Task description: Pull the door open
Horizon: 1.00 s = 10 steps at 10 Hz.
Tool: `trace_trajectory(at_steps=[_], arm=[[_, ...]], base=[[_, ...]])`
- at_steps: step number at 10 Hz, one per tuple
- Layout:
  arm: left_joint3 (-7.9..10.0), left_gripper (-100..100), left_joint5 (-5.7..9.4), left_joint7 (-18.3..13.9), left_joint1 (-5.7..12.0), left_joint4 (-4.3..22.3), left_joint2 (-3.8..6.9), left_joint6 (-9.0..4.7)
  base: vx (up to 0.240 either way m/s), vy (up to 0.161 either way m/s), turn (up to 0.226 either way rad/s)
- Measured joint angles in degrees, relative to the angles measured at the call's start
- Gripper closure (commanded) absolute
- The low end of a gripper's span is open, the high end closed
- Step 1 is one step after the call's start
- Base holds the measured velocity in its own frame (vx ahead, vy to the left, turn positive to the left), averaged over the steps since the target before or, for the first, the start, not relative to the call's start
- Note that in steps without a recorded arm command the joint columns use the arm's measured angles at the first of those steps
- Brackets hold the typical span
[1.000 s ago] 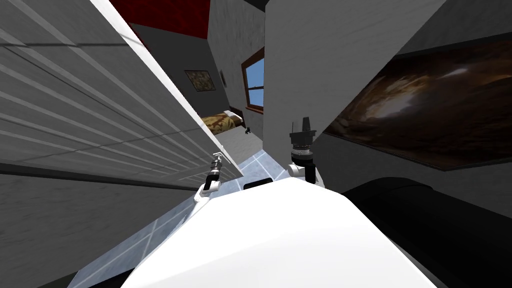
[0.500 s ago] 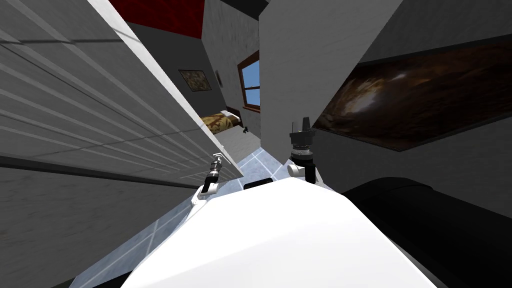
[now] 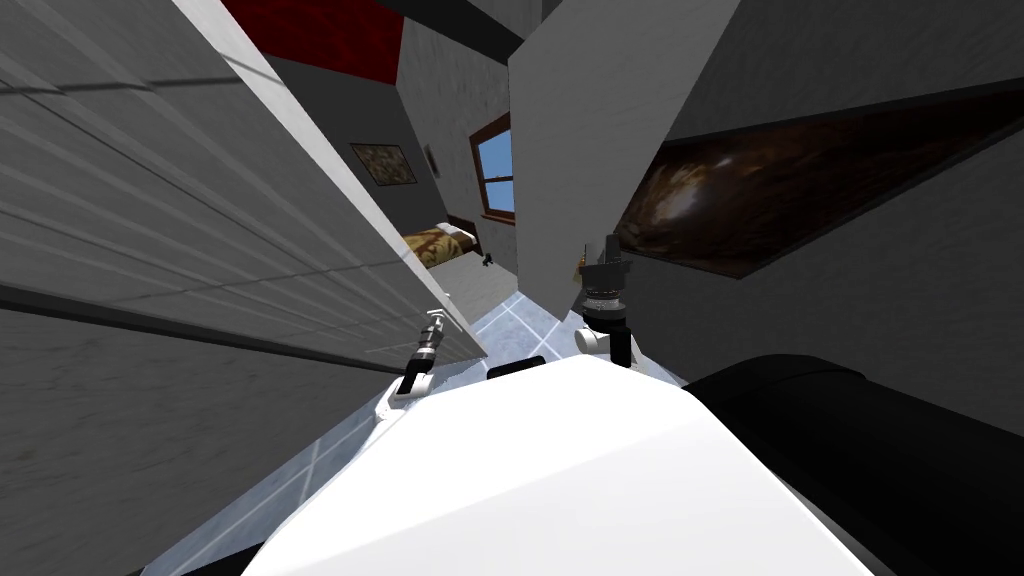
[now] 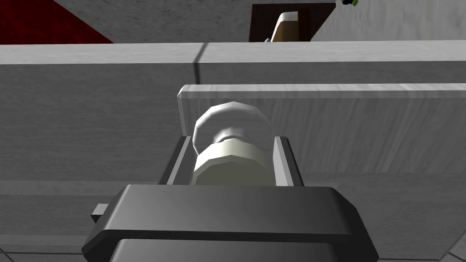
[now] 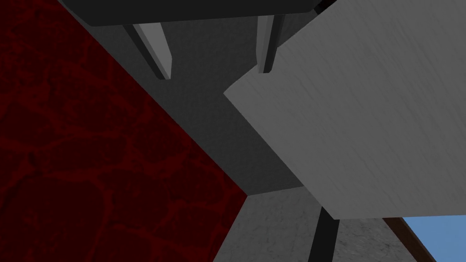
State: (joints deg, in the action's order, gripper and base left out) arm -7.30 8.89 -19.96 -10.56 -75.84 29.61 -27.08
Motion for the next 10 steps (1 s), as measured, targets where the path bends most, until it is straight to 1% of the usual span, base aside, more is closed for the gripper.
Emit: trace_trajectory(at_steps=[1,2,3,6,7,8,10], arm=[[-0.32,100,0.03,-0.4,-0.28,-0.2,0.49,-0.40],[-0.45,100,0.00,-0.4,-0.44,-0.1,0.52,-0.42],[-0.74,100,0.10,-1.0,-1.07,-0.2,1.55,-1.32],[-1.71,100,0.22,-2.8,-3.12,-0.6,4.21,-4.81],[-2.17,100,0.18,-3.3,-3.88,-0.5,4.94,-6.16],[-2.70,100,0.19,-4.0,-4.33,0.1,5.95,-7.73],[-3.29,100,0.27,-5.1,-5.88,0.0,7.88,-9.89]], base=[[-0.043,0.005,-0.018],[-0.064,0.006,-0.066],[-0.104,0.036,-0.050],[-0.098,0.056,-0.042],[-0.105,0.044,-0.057],[-0.091,0.011,-0.042],[-0.096,0.039,-0.024]])
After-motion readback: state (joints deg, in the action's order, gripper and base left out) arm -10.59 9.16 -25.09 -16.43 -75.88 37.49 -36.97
